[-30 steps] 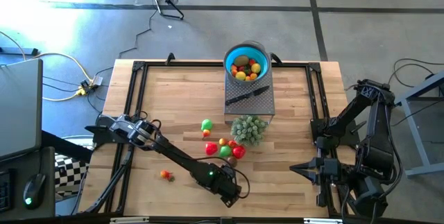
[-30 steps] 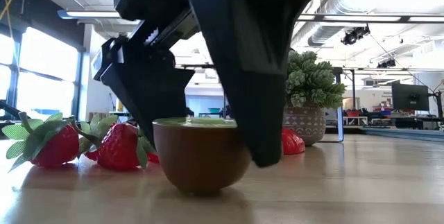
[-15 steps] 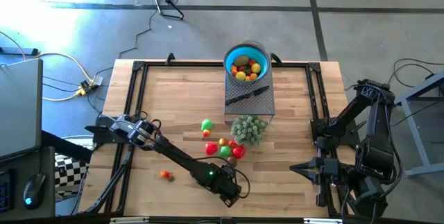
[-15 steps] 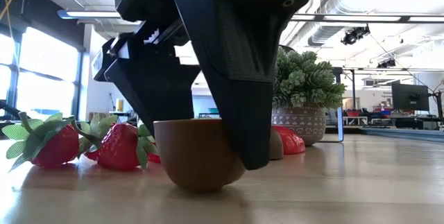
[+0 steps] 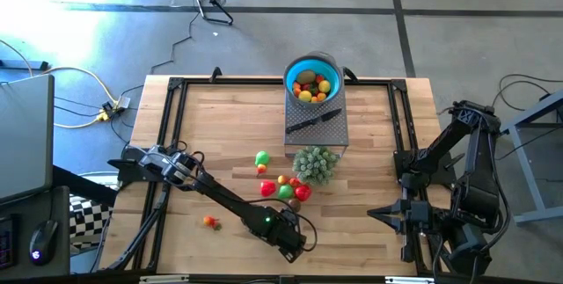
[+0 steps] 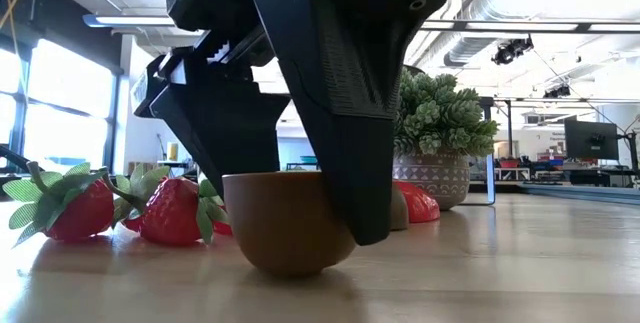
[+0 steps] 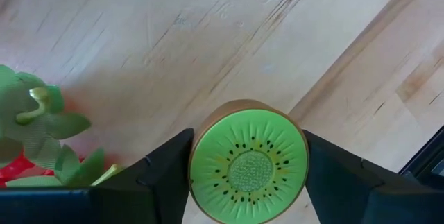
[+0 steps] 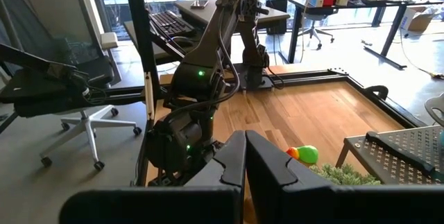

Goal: Pick & Place Fruit
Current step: Put the brown kiwi into the blue strainer bowl

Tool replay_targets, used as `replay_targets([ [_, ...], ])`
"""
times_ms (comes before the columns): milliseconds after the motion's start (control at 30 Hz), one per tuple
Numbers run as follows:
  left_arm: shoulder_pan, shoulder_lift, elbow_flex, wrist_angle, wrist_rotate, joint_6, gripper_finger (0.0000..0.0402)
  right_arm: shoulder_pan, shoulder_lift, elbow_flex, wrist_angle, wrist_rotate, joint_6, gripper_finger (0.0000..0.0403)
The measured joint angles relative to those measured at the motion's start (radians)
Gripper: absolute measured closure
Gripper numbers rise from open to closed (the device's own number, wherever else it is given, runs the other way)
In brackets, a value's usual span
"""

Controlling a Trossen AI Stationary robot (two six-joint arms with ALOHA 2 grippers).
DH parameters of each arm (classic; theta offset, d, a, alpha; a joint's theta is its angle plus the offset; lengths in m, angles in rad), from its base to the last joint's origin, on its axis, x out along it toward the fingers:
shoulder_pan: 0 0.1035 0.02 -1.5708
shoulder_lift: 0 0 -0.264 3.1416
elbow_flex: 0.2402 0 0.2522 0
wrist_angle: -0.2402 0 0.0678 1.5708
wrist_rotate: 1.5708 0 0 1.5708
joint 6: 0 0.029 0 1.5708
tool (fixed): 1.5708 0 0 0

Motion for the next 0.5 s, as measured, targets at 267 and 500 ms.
replay_targets([
  [267,0.000,0.001,0.000,0.003,0.000,0.027,0.0184,0.000,0.000,0.000,0.000,0.000,0.000,0.0398],
  [500,0.008,-0.021,0.001,-0.006,0.001,0.074,0.0180,0.000,0.000,0.000,0.000,0.000,0.000,0.0398],
])
